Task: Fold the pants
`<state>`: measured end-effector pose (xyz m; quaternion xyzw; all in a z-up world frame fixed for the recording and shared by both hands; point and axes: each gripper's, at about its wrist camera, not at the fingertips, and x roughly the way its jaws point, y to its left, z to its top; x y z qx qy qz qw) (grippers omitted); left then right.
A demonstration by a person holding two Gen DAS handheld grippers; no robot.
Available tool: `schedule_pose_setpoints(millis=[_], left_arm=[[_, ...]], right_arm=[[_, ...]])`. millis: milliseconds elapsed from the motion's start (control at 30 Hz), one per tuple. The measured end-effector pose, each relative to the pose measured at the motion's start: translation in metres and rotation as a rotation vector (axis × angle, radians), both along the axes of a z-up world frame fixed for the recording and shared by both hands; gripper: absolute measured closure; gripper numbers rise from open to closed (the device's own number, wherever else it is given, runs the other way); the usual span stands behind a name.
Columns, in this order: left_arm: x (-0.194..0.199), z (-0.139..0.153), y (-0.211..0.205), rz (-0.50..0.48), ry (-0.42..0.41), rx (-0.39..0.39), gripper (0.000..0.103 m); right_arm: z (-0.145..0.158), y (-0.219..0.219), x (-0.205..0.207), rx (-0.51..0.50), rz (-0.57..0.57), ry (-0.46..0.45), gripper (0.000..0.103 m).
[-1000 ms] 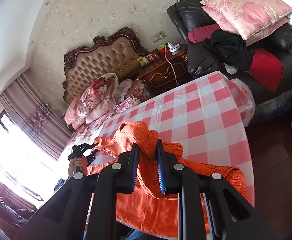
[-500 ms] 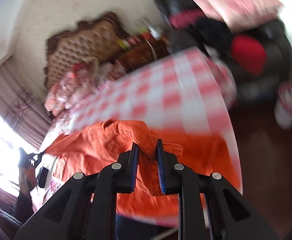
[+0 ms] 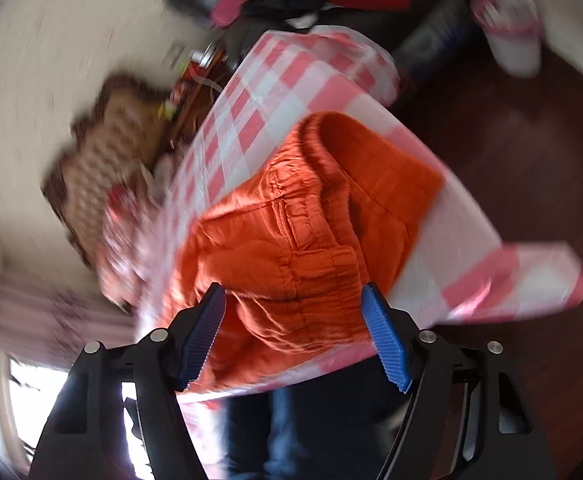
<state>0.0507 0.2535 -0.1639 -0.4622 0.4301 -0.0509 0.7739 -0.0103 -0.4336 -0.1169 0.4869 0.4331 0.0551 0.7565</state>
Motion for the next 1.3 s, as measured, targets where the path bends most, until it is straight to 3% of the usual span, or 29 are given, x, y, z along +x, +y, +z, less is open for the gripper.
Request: schedule_pose_setpoints(millis=[133, 400, 500, 733, 767, 800, 833, 900, 1000, 1100, 1133, 1200, 1267, 1300], left_arm=[[-0.001, -0.006, 0.003, 0.008, -0.001, -0.031, 0.102], [0.001, -0.007, 0.004, 0.003, -0.013, -0.05, 0.102], [0.002, -0.009, 0.006, 0.004, -0.014, -0.059, 0.102], [-0.002, -0.014, 0.009, 0.01, -0.023, -0.086, 0.102], [-0.002, -0.014, 0.01, 0.011, -0.025, -0.091, 0.102], [-0.003, -0.015, 0.01, 0.012, -0.028, -0.094, 0.102], [-0.004, -0.016, 0.011, 0.011, -0.03, -0.094, 0.102], [-0.004, -0.016, 0.012, 0.006, -0.031, -0.1, 0.102], [0.007, -0.007, 0.018, -0.008, -0.046, -0.106, 0.102], [0.038, 0.029, 0.023, -0.037, -0.102, -0.068, 0.102], [0.057, 0.056, 0.025, -0.043, -0.153, -0.043, 0.102], [0.076, 0.1, 0.025, -0.043, -0.234, 0.031, 0.102], [0.078, 0.127, 0.019, -0.07, -0.273, 0.046, 0.102], [0.072, 0.133, 0.013, -0.085, -0.278, 0.07, 0.102]], right_arm=[[-0.02, -0.009, -0.017, 0.214, -0.135, 0.053, 0.031], [-0.017, 0.011, -0.026, 0.409, -0.201, 0.131, 0.031], [-0.02, 0.015, -0.031, 0.433, -0.246, 0.184, 0.031], [-0.014, 0.025, -0.005, 0.486, -0.282, 0.214, 0.031], [-0.015, 0.026, -0.004, 0.477, -0.309, 0.239, 0.032], [-0.016, 0.027, -0.003, 0.466, -0.324, 0.27, 0.04], [-0.016, 0.029, -0.003, 0.446, -0.329, 0.293, 0.061], [-0.01, 0.032, -0.003, 0.376, -0.323, 0.293, 0.08], [0.006, 0.028, 0.0, 0.235, -0.301, 0.278, 0.087], [0.048, 0.029, 0.041, 0.065, -0.153, 0.181, 0.087], [0.067, 0.03, 0.06, 0.012, -0.097, 0.128, 0.088], [0.13, 0.038, 0.101, -0.164, 0.001, -0.091, 0.089], [0.178, 0.049, 0.105, -0.386, 0.034, -0.358, 0.091], [0.183, 0.053, 0.101, -0.456, 0.047, -0.401, 0.09]])
